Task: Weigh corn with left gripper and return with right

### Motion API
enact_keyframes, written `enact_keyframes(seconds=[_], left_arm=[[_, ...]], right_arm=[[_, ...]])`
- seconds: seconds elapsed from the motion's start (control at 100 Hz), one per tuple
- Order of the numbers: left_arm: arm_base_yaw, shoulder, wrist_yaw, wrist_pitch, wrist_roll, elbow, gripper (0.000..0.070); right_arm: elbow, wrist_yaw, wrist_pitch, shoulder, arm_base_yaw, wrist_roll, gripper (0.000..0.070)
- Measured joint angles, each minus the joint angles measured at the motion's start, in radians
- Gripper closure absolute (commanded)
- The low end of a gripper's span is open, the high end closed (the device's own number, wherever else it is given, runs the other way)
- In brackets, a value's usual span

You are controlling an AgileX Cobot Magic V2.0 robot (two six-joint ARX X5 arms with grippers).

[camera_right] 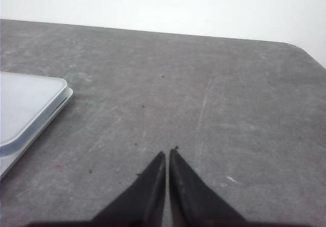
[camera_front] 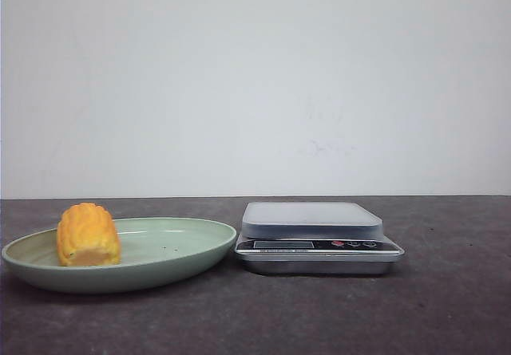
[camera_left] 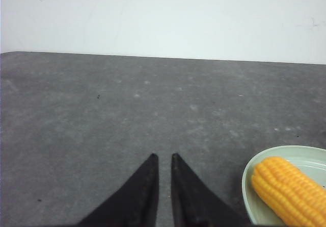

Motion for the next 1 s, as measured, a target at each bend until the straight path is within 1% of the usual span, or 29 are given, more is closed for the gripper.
enact_keyframes(seconds=[1.0], left_arm=[[0.0, 0.0, 0.0, 0.0, 0.0, 0.0, 0.07]], right_arm=[[0.0, 0.0, 0.0, 0.0, -0.011, 0.0, 0.0693]])
